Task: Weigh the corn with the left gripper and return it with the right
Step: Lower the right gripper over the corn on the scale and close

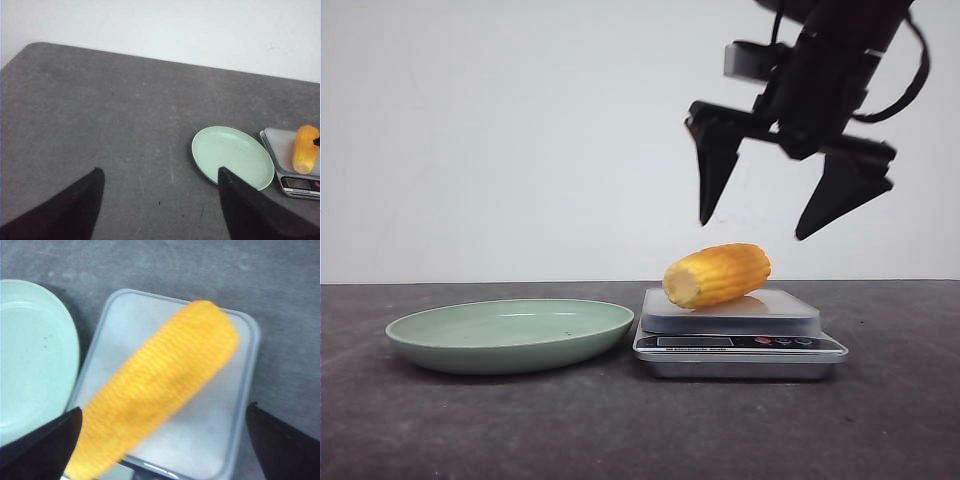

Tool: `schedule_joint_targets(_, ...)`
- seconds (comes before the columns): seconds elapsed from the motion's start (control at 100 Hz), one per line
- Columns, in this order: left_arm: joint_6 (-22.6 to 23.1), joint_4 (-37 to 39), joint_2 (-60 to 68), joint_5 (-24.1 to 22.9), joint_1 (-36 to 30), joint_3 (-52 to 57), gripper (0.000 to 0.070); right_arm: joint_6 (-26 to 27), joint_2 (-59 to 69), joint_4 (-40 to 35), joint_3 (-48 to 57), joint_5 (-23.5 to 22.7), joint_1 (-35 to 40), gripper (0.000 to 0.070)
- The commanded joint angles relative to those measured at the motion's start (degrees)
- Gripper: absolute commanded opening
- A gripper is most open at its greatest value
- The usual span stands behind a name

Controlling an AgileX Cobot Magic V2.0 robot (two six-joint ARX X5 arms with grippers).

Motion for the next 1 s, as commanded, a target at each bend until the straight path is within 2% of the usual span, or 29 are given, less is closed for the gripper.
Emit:
schedule_joint_targets(0.0,-0.2,0.5,0.5,0.4,-0.1,0.6,0.0434,2.3,1.6,1.6,1.2,-0.2,1.2,0.0667)
schedule_joint_targets(0.27,-0.2,0.4,0.5,1.0,-0.1,0.6,0.0434,5.7,5.2,3.7,1.2,0.4,3.1,0.0665)
schedule_joint_targets(0.35,-0.2,0.4,0.5,1.0,-0.1,0.6,0.0434,6.1,6.2,3.6,1.2,0.5,3.2,0.0638)
schedule_joint_targets(0.48,0.0,0.4,0.5,1.0,-0.1,0.6,0.0434,6.5,6.7,3.3,1.2,0.9,3.2,0.0518)
schedule_joint_targets(0.64,0.2,0.4,0.5,1.0,-0.1,0.6,0.0434,6.5,6.7,3.1,1.2,2.4,3.2,0.0306)
schedule_joint_targets(0.72,0.2,0.4,0.5,1.0,-0.1,0.6,0.0434,6.7,6.7,3.1,1.2,3.6,3.2,0.0255)
schedule_joint_targets(0.91,0.2,0.4,0.5,1.0,-0.1,0.6,0.0434,6.7,6.7,3.2,1.2,3.9,3.9,0.0005)
schedule_joint_targets(0.99,0.2,0.4,0.5,1.0,-0.1,0.6,0.0434,6.6,6.6,3.2,1.5,4.5,4.5,0.0000)
